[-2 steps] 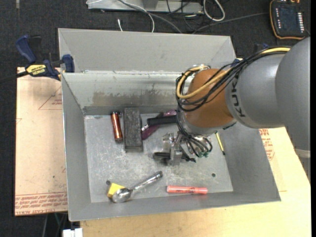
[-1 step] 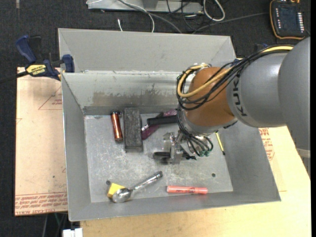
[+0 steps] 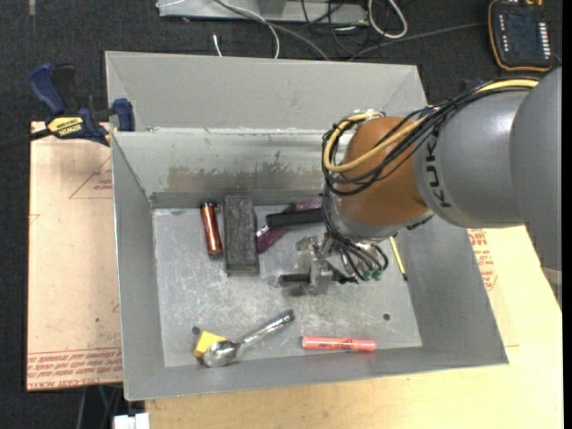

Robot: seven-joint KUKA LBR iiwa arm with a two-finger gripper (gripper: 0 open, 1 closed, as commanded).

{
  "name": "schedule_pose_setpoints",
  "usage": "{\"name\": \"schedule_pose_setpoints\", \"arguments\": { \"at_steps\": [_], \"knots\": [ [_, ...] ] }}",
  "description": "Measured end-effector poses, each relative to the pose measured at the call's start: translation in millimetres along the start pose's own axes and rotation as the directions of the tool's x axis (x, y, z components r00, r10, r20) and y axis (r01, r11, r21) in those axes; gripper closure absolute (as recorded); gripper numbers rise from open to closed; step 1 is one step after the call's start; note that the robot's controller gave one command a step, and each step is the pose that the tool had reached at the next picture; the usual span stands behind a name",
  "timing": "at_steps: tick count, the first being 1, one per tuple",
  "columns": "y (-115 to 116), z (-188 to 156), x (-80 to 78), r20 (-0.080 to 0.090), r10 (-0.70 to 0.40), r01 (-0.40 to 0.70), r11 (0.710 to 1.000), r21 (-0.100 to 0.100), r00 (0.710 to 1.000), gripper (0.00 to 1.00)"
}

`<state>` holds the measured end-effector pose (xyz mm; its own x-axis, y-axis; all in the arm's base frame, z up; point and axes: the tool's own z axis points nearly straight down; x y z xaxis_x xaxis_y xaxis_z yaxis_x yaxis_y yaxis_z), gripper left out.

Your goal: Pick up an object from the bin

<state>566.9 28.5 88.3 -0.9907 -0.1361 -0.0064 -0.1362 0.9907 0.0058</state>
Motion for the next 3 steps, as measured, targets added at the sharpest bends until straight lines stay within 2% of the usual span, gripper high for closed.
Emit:
{"name": "schedule_pose_setpoints", "arguments": {
  "at_steps": [3],
  "knots": [
    [1.3, -36.7, -0.9, 0.003, 0.002, -0.002, 1.000, -0.002, 1.000, 1.00]
  ]
}}
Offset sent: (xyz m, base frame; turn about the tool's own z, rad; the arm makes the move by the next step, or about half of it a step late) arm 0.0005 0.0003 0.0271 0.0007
